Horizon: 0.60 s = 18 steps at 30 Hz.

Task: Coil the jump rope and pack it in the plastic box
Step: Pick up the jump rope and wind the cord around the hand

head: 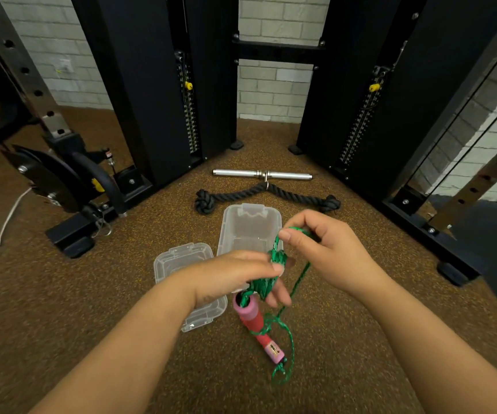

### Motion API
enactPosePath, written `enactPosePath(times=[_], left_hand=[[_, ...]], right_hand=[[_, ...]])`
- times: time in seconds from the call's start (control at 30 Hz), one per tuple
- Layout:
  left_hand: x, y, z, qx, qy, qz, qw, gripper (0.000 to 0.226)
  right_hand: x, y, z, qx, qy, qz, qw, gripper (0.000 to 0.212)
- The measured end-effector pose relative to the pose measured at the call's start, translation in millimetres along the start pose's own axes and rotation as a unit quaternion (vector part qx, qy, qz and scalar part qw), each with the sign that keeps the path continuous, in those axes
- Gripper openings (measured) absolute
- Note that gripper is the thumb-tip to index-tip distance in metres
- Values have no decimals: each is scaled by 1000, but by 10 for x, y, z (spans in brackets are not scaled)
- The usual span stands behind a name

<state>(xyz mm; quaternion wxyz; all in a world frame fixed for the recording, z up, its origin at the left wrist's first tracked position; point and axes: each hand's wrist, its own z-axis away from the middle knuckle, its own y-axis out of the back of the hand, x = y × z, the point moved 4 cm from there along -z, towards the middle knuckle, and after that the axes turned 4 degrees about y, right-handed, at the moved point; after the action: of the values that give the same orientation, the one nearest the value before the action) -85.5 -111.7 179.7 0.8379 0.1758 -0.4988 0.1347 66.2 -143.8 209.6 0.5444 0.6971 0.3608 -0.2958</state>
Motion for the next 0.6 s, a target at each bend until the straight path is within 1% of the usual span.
enactPosePath(times=[0.03, 0.07, 0.13, 0.23, 0.37, 0.5, 0.6], left_hand=[[4, -21, 10, -26, -7, 19, 999, 25], [16, -35, 23, -46, -12, 44, 998, 27], [15, -18, 21, -51, -25, 83, 995, 35], [14, 49, 17, -28, -54, 141, 988, 39], [40, 92, 33, 1, -82, 181, 980, 38], [62, 125, 35, 40, -91, 208, 973, 43], [77, 173, 34, 79, -99, 231, 965, 48]], right_hand=[[37, 8, -12, 15, -9, -3, 1000, 12], [77, 14, -26, 26, -18, -9, 999, 13], [149, 9, -39, 38, -33, -28, 998, 14], [251, -35, -28, 29, -48, -46, 997, 16], [328, -104, -24, 8, -57, -47, 997, 24], [399, -114, -25, 25, -79, -62, 995, 20], [408, -137, -10, 32, -92, -62, 993, 25]])
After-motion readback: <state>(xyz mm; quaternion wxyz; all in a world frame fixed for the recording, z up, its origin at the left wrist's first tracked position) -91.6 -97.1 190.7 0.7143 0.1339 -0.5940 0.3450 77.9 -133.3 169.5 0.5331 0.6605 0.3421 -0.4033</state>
